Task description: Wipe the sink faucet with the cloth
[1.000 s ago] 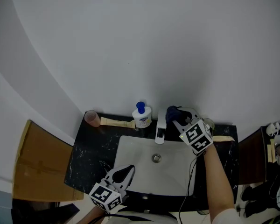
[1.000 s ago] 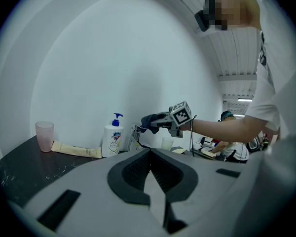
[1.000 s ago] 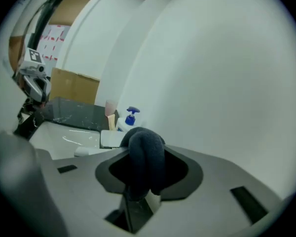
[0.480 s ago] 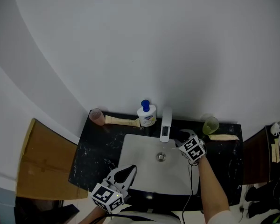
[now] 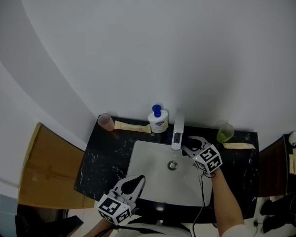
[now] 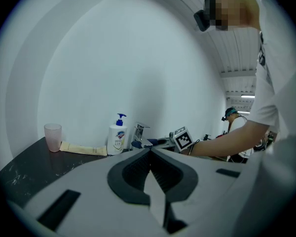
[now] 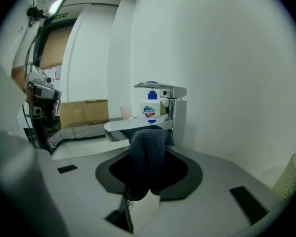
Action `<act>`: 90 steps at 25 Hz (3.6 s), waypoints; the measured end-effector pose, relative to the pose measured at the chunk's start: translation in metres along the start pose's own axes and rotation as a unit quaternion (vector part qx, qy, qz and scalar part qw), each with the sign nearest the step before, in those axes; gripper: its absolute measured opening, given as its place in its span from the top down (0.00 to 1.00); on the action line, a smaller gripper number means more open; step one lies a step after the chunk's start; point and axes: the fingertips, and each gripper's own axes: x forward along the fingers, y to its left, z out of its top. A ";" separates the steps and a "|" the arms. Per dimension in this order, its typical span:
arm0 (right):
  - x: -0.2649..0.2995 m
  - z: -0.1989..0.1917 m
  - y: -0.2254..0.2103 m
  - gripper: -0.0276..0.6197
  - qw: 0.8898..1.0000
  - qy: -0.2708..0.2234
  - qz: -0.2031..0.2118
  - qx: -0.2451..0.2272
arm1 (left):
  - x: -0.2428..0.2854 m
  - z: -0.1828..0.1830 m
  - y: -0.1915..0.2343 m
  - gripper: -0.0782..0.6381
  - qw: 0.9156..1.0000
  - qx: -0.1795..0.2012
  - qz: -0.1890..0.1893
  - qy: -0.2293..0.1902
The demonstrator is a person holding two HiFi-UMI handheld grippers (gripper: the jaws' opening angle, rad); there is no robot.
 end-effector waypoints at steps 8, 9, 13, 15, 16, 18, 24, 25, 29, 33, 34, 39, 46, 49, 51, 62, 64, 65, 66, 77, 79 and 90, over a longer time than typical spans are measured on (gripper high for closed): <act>-0.021 -0.008 0.043 0.77 0.994 0.009 0.106 0.014 | 0.002 -0.003 -0.003 0.89 1.000 -0.004 0.001 0.000; -0.019 -0.008 0.036 0.77 0.995 0.010 0.094 0.018 | 0.003 -0.003 -0.004 0.89 1.000 -0.004 0.000 -0.001; -0.001 0.000 -0.008 0.77 1.000 0.020 0.010 0.016 | 0.003 -0.002 -0.003 0.89 1.000 -0.006 0.002 -0.003; 0.005 0.003 -0.023 0.77 0.999 0.034 -0.022 -0.008 | 0.003 -0.002 -0.003 0.89 1.000 -0.008 0.003 -0.004; 0.007 0.004 -0.026 0.77 0.998 0.041 -0.030 -0.021 | 0.002 -0.002 -0.003 0.89 1.000 -0.009 0.004 -0.004; 0.008 0.005 -0.024 0.77 0.997 0.053 -0.031 -0.046 | 0.002 -0.003 -0.002 0.89 1.000 -0.011 0.005 -0.004; -0.019 0.000 0.038 0.77 0.988 0.086 0.076 -0.107 | 0.004 -0.002 -0.004 0.89 1.000 -0.012 0.002 -0.003; -0.023 -0.002 0.046 0.77 0.985 0.091 0.093 -0.111 | 0.004 0.001 -0.005 0.89 1.000 -0.012 0.003 -0.001; -0.023 -0.005 0.037 0.77 0.986 0.096 0.087 -0.108 | 0.006 -0.002 -0.007 0.89 1.000 -0.012 -0.005 -0.005; -0.004 0.002 -0.006 0.77 0.991 0.090 0.007 -0.103 | 0.005 -0.003 -0.007 0.89 1.000 -0.011 -0.004 -0.004; -0.001 0.004 -0.014 0.77 0.991 0.089 -0.009 -0.100 | 0.004 -0.002 -0.007 0.89 1.000 -0.011 -0.003 -0.003; -0.006 0.004 0.003 0.77 0.994 0.080 0.034 -0.073 | 0.001 -0.004 -0.006 0.89 1.000 -0.011 -0.003 -0.007; -0.027 -0.006 0.046 0.77 0.988 0.078 0.123 -0.045 | -0.001 -0.006 -0.003 0.89 1.000 -0.011 -0.004 -0.008; -0.018 -0.001 0.015 0.77 0.994 0.074 0.059 -0.051 | 0.000 -0.004 -0.005 0.89 1.000 -0.010 -0.006 -0.009; -0.010 0.005 -0.009 0.77 0.996 0.071 0.013 -0.052 | -0.001 -0.004 -0.004 0.89 1.000 -0.009 -0.006 -0.009; -0.027 -0.003 0.045 0.77 0.988 0.084 0.128 -0.036 | -0.006 -0.001 -0.002 0.89 1.000 -0.009 0.000 -0.006; -0.030 -0.006 0.049 0.77 0.986 0.085 0.137 -0.033 | -0.003 -0.004 -0.003 0.89 1.000 -0.008 -0.005 -0.007; -0.029 -0.006 0.044 0.77 0.988 0.084 0.128 -0.034 | -0.002 -0.005 -0.003 0.89 1.000 -0.008 -0.007 -0.007; -0.026 -0.005 0.035 0.77 0.990 0.083 0.111 -0.037 | -0.002 -0.005 -0.004 0.89 1.000 -0.008 -0.008 -0.007; -0.005 0.010 -0.015 0.77 0.993 0.093 0.017 -0.069 | -0.011 -0.006 -0.001 0.89 1.000 -0.010 0.005 -0.010; -0.012 0.005 0.012 0.77 0.992 0.092 0.063 -0.063 | -0.009 -0.006 -0.001 0.89 1.000 -0.010 0.001 -0.009; -0.013 -0.003 0.012 0.77 0.997 0.033 0.065 0.017 | 0.006 -0.003 -0.009 0.89 1.000 -0.005 -0.013 0.000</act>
